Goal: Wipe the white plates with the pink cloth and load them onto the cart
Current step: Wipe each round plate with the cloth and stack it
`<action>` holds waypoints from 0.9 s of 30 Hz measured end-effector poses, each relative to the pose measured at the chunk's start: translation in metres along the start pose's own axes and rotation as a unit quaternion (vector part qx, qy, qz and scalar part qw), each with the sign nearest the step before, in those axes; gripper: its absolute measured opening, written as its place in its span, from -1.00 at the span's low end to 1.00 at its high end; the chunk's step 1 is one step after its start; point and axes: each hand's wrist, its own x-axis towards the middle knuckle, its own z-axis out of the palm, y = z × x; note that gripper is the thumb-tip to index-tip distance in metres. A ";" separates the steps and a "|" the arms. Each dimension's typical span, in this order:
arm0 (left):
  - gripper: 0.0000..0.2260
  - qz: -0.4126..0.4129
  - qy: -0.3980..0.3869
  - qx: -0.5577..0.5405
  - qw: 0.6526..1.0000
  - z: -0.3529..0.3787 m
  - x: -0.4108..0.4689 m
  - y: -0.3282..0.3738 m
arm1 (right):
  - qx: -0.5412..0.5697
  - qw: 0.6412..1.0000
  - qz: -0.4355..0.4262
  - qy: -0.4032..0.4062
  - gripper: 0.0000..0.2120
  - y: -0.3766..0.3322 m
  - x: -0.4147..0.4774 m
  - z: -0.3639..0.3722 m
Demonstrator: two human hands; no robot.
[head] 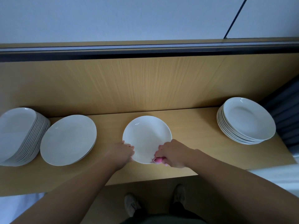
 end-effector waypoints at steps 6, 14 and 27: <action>-0.61 -0.057 -0.021 -0.089 0.994 -0.030 0.009 0.034 | 0.081 0.985 0.042 0.148 -0.79 0.035 -0.040 -0.010; -0.54 -0.116 0.038 -0.129 0.984 -0.039 0.059 0.113 | 0.088 0.966 0.071 0.233 -0.85 0.078 -0.073 -0.015; -0.54 -0.203 -0.011 -0.064 0.977 -0.041 0.073 0.152 | 0.088 0.968 0.035 0.233 -0.80 0.106 -0.087 -0.026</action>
